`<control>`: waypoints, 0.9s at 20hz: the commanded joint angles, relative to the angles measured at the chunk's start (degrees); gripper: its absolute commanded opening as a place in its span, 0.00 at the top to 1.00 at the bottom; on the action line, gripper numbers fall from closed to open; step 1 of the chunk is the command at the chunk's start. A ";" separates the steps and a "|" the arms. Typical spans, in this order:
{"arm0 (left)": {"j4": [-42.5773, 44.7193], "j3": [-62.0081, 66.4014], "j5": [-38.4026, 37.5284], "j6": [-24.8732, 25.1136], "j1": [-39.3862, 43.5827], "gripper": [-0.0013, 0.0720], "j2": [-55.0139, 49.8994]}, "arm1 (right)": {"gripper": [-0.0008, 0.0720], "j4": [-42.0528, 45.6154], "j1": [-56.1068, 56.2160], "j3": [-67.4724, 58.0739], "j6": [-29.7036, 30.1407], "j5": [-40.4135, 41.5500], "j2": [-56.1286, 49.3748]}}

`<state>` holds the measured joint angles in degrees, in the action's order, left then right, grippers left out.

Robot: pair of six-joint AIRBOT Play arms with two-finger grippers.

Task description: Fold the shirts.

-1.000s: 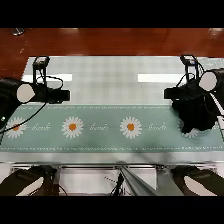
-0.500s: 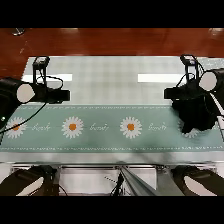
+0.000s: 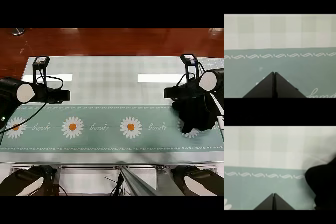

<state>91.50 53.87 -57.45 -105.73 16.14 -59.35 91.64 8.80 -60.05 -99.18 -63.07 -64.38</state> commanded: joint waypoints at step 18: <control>0.02 -0.02 17.81 -0.15 -0.04 0.03 -2.71 | 0.14 10.21 -32.92 4.44 -8.85 13.57 -4.35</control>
<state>91.50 53.84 -33.28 -105.86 16.14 -61.36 108.77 -16.05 -57.76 -109.19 -48.01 -66.48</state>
